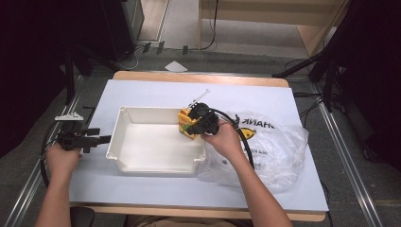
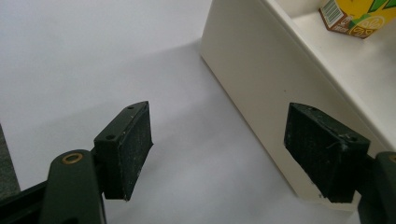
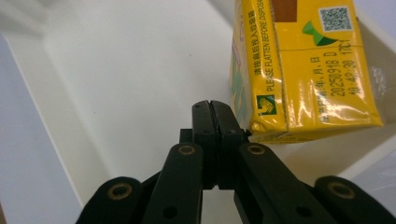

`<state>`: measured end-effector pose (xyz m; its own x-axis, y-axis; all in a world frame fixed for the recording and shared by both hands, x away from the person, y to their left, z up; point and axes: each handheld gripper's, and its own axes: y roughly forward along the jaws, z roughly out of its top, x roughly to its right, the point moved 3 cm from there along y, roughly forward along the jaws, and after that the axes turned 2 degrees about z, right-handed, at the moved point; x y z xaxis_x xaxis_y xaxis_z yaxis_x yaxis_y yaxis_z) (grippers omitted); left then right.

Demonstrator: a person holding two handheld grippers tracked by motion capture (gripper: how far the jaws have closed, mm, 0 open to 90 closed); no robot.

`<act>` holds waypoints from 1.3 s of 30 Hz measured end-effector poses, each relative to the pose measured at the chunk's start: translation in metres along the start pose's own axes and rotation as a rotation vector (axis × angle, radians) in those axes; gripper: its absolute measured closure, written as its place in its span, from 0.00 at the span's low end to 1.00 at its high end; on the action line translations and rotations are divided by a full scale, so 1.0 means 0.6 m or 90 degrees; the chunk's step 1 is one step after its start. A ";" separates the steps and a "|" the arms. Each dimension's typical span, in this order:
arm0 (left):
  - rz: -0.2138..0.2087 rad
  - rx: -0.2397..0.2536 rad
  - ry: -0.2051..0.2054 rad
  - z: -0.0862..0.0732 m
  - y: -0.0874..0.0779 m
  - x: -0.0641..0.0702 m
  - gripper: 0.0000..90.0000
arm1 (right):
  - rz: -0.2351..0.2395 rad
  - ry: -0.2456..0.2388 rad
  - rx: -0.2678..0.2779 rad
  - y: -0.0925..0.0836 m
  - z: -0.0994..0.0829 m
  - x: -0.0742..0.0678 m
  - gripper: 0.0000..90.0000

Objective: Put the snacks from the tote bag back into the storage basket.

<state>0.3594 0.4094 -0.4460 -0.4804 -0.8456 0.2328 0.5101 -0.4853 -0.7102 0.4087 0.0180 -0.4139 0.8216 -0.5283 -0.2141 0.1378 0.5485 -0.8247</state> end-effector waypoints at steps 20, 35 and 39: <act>0.007 -0.025 0.008 -0.003 0.007 0.003 0.27 | 0.004 0.019 0.006 0.000 -0.008 0.019 1.00; 0.005 -0.034 0.010 -0.004 0.012 0.004 0.27 | 0.005 0.028 0.016 -0.008 -0.010 0.029 1.00; 0.006 -0.034 0.009 -0.004 0.012 0.004 0.27 | 0.000 0.029 0.013 -0.009 -0.010 0.032 1.00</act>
<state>0.3602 0.4046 -0.4524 -0.4865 -0.8465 0.2162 0.4763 -0.4644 -0.7466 0.4203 0.0007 -0.4168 0.7958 -0.5567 -0.2383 0.1492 0.5616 -0.8138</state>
